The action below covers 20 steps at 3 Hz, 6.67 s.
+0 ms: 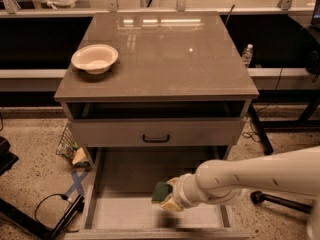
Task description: Pick sponge from middle drawer and place on counter
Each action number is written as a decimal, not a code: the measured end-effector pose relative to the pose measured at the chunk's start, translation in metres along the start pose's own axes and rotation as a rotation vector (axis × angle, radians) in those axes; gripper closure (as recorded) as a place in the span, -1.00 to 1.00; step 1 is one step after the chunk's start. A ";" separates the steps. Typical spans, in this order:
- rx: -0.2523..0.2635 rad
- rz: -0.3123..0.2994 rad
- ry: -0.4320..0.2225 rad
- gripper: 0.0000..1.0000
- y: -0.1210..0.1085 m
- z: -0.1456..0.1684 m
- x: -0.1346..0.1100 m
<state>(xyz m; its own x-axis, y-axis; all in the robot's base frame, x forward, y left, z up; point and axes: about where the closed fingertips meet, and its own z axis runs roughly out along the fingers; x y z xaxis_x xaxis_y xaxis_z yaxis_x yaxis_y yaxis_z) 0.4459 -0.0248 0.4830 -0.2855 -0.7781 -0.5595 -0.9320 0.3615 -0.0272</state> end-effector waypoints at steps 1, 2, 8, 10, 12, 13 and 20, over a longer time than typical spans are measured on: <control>0.050 0.009 -0.007 1.00 -0.011 -0.101 -0.016; 0.165 0.059 -0.131 1.00 -0.041 -0.167 -0.055; 0.288 -0.052 -0.137 1.00 -0.105 -0.317 -0.176; 0.363 0.034 -0.121 1.00 -0.229 -0.339 -0.284; 0.359 0.120 -0.169 1.00 -0.281 -0.324 -0.293; 0.309 0.251 -0.169 1.00 -0.331 -0.297 -0.279; 0.247 0.446 -0.272 -1.00 -0.427 -0.207 -0.276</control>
Offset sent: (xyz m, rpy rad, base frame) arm 0.0369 -0.1273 0.2803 0.2862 -0.2600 -0.4452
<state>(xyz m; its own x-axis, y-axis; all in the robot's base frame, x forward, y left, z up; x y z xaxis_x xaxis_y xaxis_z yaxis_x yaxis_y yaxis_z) 0.8767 -0.0704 0.8207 -0.5412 -0.3747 -0.7528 -0.6454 0.7590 0.0861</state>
